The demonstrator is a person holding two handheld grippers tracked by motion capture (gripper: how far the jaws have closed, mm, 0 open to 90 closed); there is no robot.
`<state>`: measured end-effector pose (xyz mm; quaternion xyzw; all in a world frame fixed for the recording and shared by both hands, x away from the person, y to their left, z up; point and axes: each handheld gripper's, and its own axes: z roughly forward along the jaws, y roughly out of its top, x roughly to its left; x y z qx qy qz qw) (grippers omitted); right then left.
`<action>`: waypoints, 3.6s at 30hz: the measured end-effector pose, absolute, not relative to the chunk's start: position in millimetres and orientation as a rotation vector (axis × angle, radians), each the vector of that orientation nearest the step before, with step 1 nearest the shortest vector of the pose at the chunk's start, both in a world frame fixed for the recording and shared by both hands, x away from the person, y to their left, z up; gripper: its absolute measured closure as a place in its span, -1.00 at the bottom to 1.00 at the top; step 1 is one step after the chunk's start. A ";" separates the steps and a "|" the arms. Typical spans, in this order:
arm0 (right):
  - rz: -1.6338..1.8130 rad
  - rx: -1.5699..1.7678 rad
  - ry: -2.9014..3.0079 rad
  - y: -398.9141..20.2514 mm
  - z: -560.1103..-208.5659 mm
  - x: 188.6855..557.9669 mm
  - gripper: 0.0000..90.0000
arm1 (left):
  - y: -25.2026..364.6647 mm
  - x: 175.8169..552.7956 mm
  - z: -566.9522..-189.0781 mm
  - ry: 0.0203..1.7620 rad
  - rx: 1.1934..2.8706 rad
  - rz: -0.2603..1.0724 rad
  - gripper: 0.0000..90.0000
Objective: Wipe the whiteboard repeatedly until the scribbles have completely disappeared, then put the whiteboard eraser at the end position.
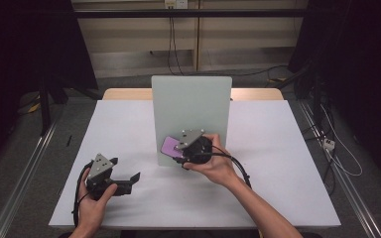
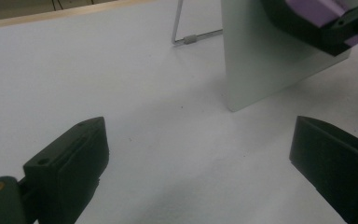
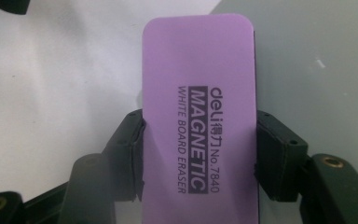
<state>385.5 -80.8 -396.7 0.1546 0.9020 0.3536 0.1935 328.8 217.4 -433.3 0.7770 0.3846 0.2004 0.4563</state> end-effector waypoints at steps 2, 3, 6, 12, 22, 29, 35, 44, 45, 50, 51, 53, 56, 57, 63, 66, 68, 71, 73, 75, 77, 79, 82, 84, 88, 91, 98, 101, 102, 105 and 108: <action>0.978 0.416 2.557 -75.1 -403.3 384.7 -0.07 | 217.9 328.8 -433.2 0.950 1.913 0.494 -0.90; 0.970 0.407 2.568 -72.4 -406.1 384.2 -0.07 | 218.3 328.8 -433.1 0.949 1.913 0.493 -0.90; 0.980 0.403 2.571 -68.5 -409.2 384.0 -0.07 | 218.9 328.6 -432.9 0.952 1.911 0.494 -0.90; 1.046 0.440 2.507 -78.4 -394.3 387.9 -0.07 | 219.1 329.0 -433.4 0.950 1.908 0.495 -0.90; 1.099 0.505 2.382 -98.0 -356.5 396.3 -0.07 | 219.1 329.3 -433.6 0.949 1.909 0.495 -0.90; 1.139 0.545 2.298 -108.4 -326.1 406.0 -0.07 | 218.7 328.9 -432.8 0.947 1.914 0.495 -0.90; 1.167 0.616 2.211 -122.9 -304.0 409.6 -0.07 | 220.6 328.9 -432.7 0.953 1.907 0.494 -0.90; 1.166 0.656 2.238 -144.9 -317.8 398.5 -0.07 | 221.6 329.3 -435.7 0.962 1.914 0.486 -0.90; 1.168 0.656 2.246 -146.0 -320.8 397.0 -0.07 | 221.9 329.3 -436.1 0.966 1.911 0.483 -0.90; 1.178 0.657 2.287 -150.6 -335.0 392.7 -0.07 | 222.6 329.7 -435.9 0.965 1.910 0.482 -0.90; 1.181 0.662 2.291 -151.3 -337.6 391.3 -0.07 | 222.6 329.7 -435.5 0.963 1.912 0.485 -0.90; 1.188 0.673 2.305 -153.1 -342.2 388.1 -0.07 | 221.7 329.7 -435.7 0.966 1.909 0.485 -0.90; 1.198 0.682 2.335 -155.1 -347.3 383.0 -0.07 | 220.1 330.2 -436.6 0.965 1.916 0.476 -0.90; 1.196 0.678 2.339 -155.8 -348.7 381.6 -0.07 | 219.7 329.9 -436.3 0.959 1.920 0.479 -0.90; 1.225 0.681 2.368 -159.3 -355.2 375.4 -0.07 | 218.9 328.3 -434.5 0.959 1.920 0.490 -0.90; 1.229 0.683 2.377 -161.0 -356.6 373.8 -0.07 | 217.4 328.8 -434.6 0.954 1.919 0.487 -0.90; 1.242 0.686 2.392 -162.4 -357.4 373.5 -0.07 | 217.3 329.6 -435.8 0.952 1.923 0.483 -0.90; 1.236 0.681 2.407 -163.3 -358.7 372.4 -0.07 | 219.6 330.7 -438.6 0.969 1.925 0.468 -0.90; 1.231 0.677 2.402 -163.1 -359.9 371.6 -0.07 | 220.7 330.3 -438.7 0.972 1.922 0.472 -0.90; 1.237 0.672 2.418 -161.9 -361.7 370.6 -0.07 | 220.8 329.0 -437.5 0.963 1.920 0.473 -0.90; 1.234 0.665 2.430 -159.9 -363.3 368.9 -0.07 | 219.9 328.5 -436.7 0.963 1.914 0.477 -0.90; 1.228 0.657 2.443 -157.9 -364.9 366.5 -0.07 | 219.5 328.9 -436.8 0.960 1.922 0.479 -0.90; 1.218 0.641 2.461 -156.2 -369.0 363.8 -0.07 | 217.8 329.8 -437.3 0.950 1.927 0.483 -0.90; 1.216 0.644 2.478 -156.0 -372.6 362.2 -0.07 | 216.7 329.5 -437.3 0.949 1.932 0.477 -0.90; 1.221 0.650 2.491 -157.2 -376.1 361.3 -0.07 | 216.8 329.4 -436.8 0.954 1.933 0.480 -0.89; 1.239 0.642 2.503 -157.5 -376.4 360.4 -0.07 | 216.7 328.3 -436.1 0.959 1.928 0.484 -0.89; 1.215 0.615 2.573 -155.7 -385.5 353.8 -0.07 | 218.2 327.1 -433.8 0.956 1.920 0.498 -0.89; 1.222 0.613 2.594 -156.0 -385.9 353.6 -0.08 | 218.1 327.9 -434.1 0.959 1.926 0.494 -0.89; 1.226 0.611 2.601 -156.1 -386.0 353.4 -0.08 | 218.0 327.9 -434.2 0.960 1.924 0.492 -0.89; 1.220 0.599 2.618 -156.4 -387.4 351.9 -0.08 | 218.1 328.5 -434.3 0.964 1.924 0.494 -0.89; 1.212 0.592 2.638 -155.9 -388.8 350.2 -0.08 | 217.6 328.0 -434.9 0.966 1.926 0.489 -0.89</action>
